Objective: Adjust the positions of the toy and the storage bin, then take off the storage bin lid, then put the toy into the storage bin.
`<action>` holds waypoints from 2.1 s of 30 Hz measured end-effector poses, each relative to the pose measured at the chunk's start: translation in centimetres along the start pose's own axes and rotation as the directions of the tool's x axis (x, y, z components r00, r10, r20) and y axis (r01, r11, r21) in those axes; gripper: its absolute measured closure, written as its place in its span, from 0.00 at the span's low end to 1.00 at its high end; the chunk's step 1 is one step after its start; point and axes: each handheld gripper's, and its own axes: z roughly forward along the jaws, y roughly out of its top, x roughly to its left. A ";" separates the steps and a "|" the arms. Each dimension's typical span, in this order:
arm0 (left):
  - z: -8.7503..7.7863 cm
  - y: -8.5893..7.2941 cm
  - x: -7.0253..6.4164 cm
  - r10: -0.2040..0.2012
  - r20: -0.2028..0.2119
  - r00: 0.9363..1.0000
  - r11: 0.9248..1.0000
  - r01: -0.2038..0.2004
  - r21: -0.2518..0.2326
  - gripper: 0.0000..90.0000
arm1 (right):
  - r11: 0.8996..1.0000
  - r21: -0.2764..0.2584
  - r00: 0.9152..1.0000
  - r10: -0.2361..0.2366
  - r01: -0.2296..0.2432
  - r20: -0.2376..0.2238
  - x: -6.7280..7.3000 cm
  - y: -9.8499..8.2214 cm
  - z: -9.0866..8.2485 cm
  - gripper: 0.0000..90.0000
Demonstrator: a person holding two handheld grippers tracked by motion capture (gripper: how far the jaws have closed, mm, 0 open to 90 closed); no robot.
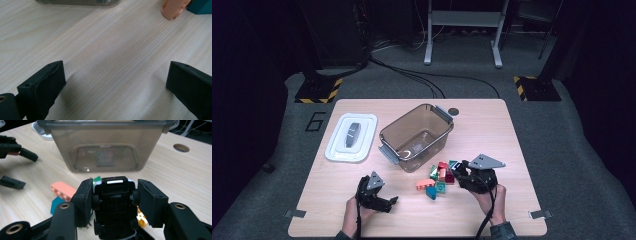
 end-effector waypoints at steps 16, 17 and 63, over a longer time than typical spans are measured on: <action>0.0 0.0 0.0 0.006 0.000 1.000 1.000 -0.006 0.003 0.02 | 0.999 -0.043 1.000 -0.001 0.002 0.028 -1.3 4.0 0.5 0.53; 0.0 0.0 0.0 0.003 0.000 1.000 1.000 -0.003 0.001 0.02 | 0.999 -0.043 1.000 -0.001 0.002 0.028 -1.3 4.0 0.5 0.53; 0.0 0.0 0.0 0.003 0.006 1.000 1.000 -0.003 0.002 0.02 | 0.996 -0.090 0.999 0.024 -0.020 0.034 -4.3 13.0 8.4 0.53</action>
